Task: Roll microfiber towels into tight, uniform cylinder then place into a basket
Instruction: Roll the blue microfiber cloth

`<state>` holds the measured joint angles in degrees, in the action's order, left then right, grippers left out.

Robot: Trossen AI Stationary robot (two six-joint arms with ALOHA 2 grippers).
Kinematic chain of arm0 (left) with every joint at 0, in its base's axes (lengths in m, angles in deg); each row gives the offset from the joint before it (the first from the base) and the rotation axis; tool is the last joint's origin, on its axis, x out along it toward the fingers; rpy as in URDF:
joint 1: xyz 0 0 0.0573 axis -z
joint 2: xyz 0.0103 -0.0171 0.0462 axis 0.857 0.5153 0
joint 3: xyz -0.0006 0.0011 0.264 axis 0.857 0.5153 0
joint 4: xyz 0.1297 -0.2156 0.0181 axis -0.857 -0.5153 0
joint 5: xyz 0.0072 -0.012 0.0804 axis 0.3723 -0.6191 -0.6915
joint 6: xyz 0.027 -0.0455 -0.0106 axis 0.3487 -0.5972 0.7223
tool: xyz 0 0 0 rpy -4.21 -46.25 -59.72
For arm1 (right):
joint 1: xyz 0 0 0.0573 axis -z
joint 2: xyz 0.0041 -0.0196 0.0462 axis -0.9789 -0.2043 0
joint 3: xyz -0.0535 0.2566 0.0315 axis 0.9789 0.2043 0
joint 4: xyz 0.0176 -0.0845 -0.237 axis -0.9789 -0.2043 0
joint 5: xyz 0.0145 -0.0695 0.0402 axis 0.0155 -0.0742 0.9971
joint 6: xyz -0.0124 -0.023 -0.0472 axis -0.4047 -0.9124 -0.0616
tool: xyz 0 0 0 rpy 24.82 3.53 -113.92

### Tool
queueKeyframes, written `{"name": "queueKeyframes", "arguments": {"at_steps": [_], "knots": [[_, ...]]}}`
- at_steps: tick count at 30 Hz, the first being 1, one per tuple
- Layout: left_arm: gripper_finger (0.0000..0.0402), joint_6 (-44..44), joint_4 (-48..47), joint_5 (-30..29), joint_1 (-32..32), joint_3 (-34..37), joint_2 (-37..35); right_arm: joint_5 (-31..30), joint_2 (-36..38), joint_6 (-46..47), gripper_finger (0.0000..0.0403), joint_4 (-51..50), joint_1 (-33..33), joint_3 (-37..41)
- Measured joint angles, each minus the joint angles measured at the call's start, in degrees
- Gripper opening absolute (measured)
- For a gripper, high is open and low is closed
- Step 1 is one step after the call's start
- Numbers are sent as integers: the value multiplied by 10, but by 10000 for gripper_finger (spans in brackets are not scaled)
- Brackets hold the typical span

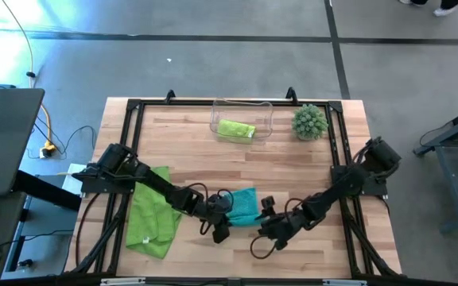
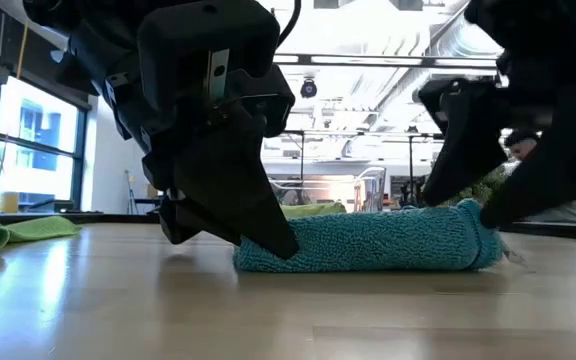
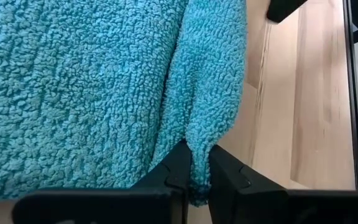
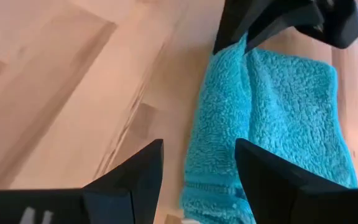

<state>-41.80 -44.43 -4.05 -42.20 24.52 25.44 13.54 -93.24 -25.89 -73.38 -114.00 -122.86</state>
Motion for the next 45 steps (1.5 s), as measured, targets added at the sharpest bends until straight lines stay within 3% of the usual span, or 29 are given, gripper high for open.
{"name": "queueKeyframes", "arguments": {"at_steps": [18,30,35,40,45], "knots": [[33,26,1,2,1,1,-11,9,-37,2,180,11,57,0],[91,83,-33,-7,2,4,-54,33,-40,101,11,-8,73,-2],[112,141,-44,-5,6,4,-71,138,-38,179,19,-10,107,-2],[122,224,-20,-44,30,3,-75,284,-39,260,5,-4,155,-3],[122,267,-12,-95,59,3,-75,384,-41,306,7,1,200,-2]]}}
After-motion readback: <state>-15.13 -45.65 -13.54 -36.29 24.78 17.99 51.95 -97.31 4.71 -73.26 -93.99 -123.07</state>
